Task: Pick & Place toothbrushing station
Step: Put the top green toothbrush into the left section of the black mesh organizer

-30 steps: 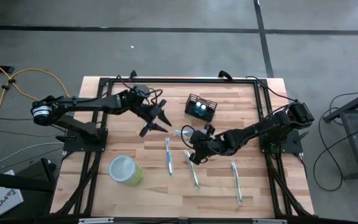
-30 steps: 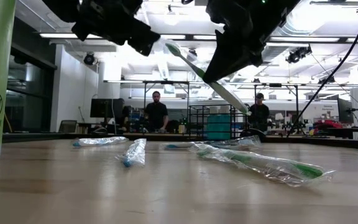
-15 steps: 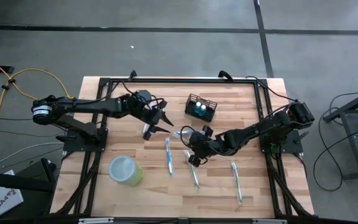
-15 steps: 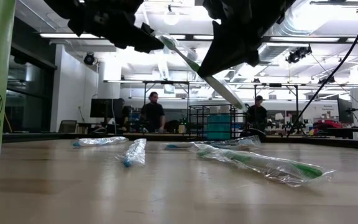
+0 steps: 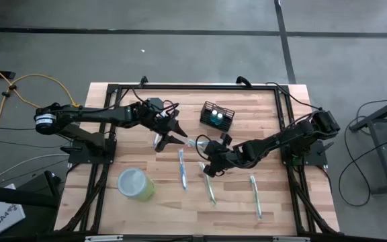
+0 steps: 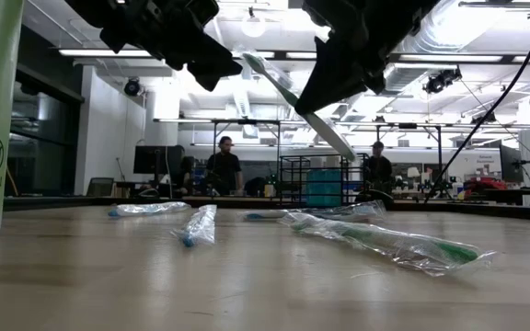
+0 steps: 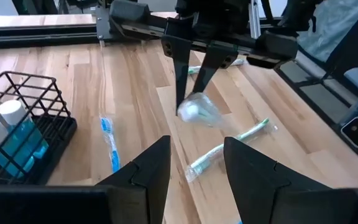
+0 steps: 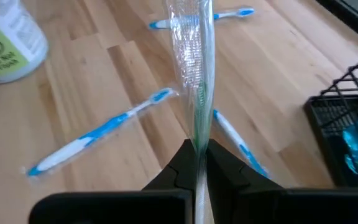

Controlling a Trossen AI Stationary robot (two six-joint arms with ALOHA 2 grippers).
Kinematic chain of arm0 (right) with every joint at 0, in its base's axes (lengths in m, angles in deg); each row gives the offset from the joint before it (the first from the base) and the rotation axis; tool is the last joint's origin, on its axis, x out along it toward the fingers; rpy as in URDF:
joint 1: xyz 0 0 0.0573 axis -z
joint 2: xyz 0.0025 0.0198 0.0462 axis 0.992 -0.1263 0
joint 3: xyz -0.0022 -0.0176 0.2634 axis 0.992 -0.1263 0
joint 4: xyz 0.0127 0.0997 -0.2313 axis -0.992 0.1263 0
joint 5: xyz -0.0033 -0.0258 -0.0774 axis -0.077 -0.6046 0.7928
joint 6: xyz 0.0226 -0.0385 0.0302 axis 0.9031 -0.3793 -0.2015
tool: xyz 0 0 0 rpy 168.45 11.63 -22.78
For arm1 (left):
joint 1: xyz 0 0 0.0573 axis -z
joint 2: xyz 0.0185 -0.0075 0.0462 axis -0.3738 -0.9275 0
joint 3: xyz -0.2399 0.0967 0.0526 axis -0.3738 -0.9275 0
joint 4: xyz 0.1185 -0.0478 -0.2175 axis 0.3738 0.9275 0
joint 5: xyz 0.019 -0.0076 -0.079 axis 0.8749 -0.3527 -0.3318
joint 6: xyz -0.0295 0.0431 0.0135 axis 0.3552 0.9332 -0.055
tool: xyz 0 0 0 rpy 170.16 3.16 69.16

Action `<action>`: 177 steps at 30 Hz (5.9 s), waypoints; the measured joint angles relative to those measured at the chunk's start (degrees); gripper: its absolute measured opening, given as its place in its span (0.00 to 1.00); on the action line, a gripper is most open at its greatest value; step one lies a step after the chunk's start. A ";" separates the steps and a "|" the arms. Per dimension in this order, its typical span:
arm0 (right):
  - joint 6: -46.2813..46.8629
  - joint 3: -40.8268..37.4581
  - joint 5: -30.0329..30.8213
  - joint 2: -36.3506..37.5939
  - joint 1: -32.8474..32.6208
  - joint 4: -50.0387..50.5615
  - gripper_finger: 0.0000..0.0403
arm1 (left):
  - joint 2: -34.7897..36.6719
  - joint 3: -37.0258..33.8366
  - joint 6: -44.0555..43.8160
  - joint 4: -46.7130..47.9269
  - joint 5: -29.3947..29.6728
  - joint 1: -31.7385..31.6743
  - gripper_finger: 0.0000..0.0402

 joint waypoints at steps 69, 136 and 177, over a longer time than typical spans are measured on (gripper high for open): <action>-12.00 0.01 6.12 0.00 -2.34 -20.62 0.02 | 0.00 0.04 -0.21 -14.20 -3.18 5.57 0.36; -0.51 0.01 6.68 11.42 -6.44 0.71 0.42 | 0.00 0.06 0.15 -15.86 6.43 -6.50 0.02; 12.33 -0.04 7.04 13.46 -16.55 11.22 0.38 | -22.58 21.73 -0.35 -8.33 12.74 -17.74 0.02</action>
